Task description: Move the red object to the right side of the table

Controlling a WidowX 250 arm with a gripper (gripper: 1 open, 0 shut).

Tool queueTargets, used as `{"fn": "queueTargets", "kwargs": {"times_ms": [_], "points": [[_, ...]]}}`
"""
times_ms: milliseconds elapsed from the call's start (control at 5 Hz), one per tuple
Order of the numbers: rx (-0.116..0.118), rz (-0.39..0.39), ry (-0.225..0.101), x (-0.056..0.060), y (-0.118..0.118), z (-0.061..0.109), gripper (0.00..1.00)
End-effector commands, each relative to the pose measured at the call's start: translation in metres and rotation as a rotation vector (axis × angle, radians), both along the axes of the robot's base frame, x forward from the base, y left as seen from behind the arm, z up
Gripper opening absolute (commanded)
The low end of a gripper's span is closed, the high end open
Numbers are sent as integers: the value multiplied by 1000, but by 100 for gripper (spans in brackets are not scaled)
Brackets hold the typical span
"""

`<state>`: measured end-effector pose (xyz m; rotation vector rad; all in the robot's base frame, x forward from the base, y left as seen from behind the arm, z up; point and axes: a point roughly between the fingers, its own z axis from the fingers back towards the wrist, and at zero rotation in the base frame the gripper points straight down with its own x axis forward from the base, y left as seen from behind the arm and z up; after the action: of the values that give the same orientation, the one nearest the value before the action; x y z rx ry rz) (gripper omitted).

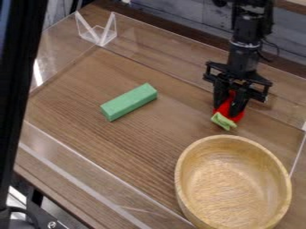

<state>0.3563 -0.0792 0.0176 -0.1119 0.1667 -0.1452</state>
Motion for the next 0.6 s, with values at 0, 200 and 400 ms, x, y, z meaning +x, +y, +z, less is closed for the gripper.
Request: {"fn": "queueTargets", "kwargs": {"times_ms": [0,200,400], "points": [[-2,-48,-2,-2,-14,1,0],[-1,-53,3,-3,-16,2,0],[-5,-61,-2,-1,-20,3,0]]}}
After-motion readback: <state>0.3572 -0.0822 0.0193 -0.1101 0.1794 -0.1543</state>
